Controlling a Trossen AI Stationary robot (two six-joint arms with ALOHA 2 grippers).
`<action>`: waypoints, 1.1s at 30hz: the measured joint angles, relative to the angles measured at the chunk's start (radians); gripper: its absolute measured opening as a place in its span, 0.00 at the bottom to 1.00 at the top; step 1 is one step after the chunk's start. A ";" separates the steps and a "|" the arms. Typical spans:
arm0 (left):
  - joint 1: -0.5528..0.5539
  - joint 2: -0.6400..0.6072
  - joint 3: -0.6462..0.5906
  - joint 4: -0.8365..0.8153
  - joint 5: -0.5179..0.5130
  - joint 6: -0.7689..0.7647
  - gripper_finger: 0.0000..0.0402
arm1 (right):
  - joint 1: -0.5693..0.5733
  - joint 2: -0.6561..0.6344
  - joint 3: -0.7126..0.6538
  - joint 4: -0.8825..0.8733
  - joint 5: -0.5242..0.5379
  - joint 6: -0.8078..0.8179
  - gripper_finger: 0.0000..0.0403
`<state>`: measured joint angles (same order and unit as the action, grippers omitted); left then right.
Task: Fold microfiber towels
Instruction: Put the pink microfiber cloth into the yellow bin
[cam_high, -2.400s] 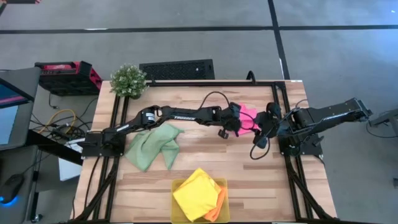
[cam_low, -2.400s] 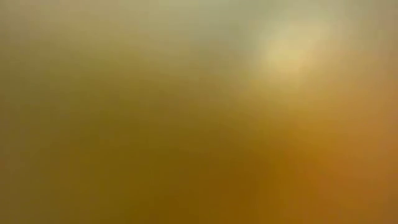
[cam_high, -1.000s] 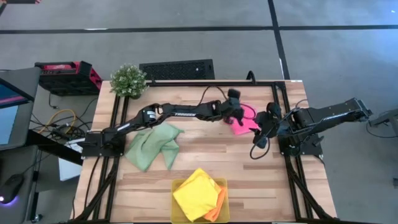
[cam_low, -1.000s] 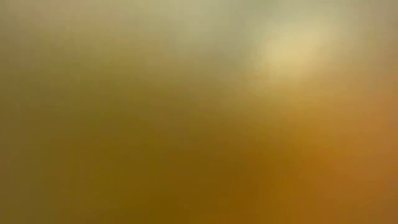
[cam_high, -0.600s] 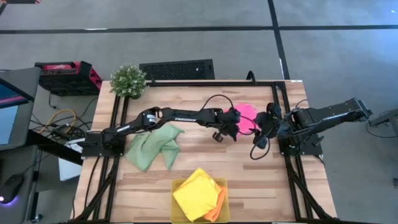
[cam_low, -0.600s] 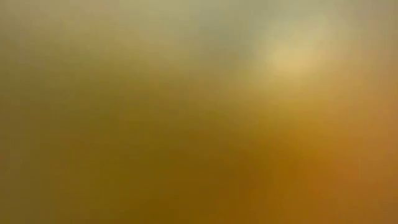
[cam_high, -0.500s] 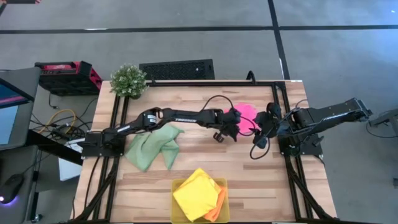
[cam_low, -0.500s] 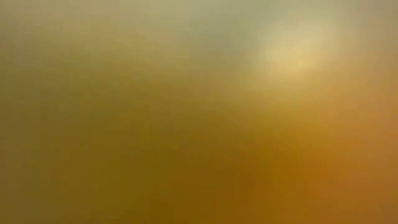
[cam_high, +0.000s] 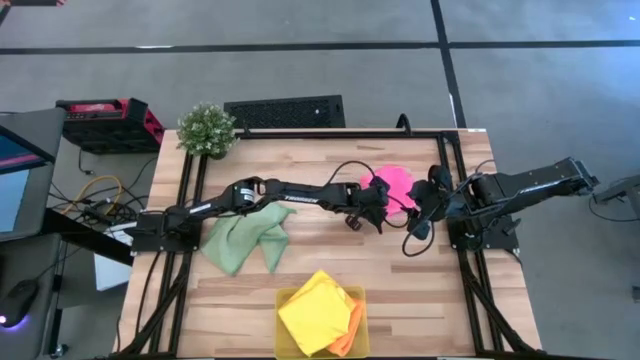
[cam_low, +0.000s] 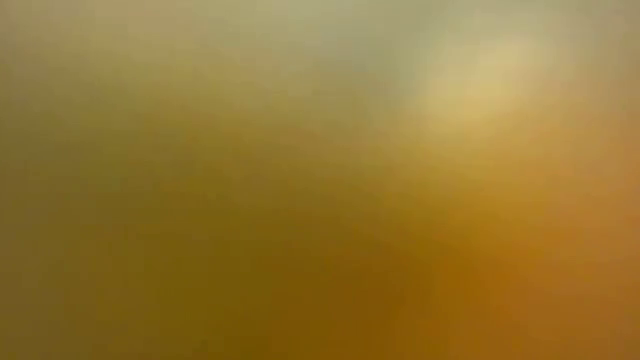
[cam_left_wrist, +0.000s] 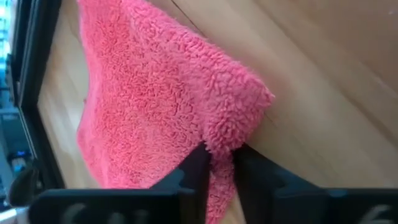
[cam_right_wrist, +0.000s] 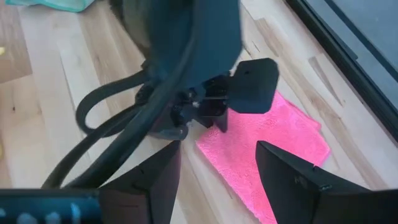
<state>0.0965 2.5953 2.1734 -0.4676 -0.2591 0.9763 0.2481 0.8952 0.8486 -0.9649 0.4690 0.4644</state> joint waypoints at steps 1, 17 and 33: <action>-0.004 -0.003 -0.001 -0.008 -0.009 -0.015 0.10 | 0.000 0.000 0.000 0.000 0.000 0.000 0.58; -0.084 -0.152 0.038 -0.533 0.027 -0.469 0.00 | 0.008 0.000 0.041 -0.098 0.000 -0.001 0.58; -0.324 -0.325 0.039 -0.900 0.071 -0.973 0.00 | 0.077 0.000 0.042 -0.113 -0.031 -0.001 0.58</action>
<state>-0.2270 2.2706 2.2124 -1.3679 -0.1879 0.0031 0.3251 0.8948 0.8906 -1.0779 0.4381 0.4637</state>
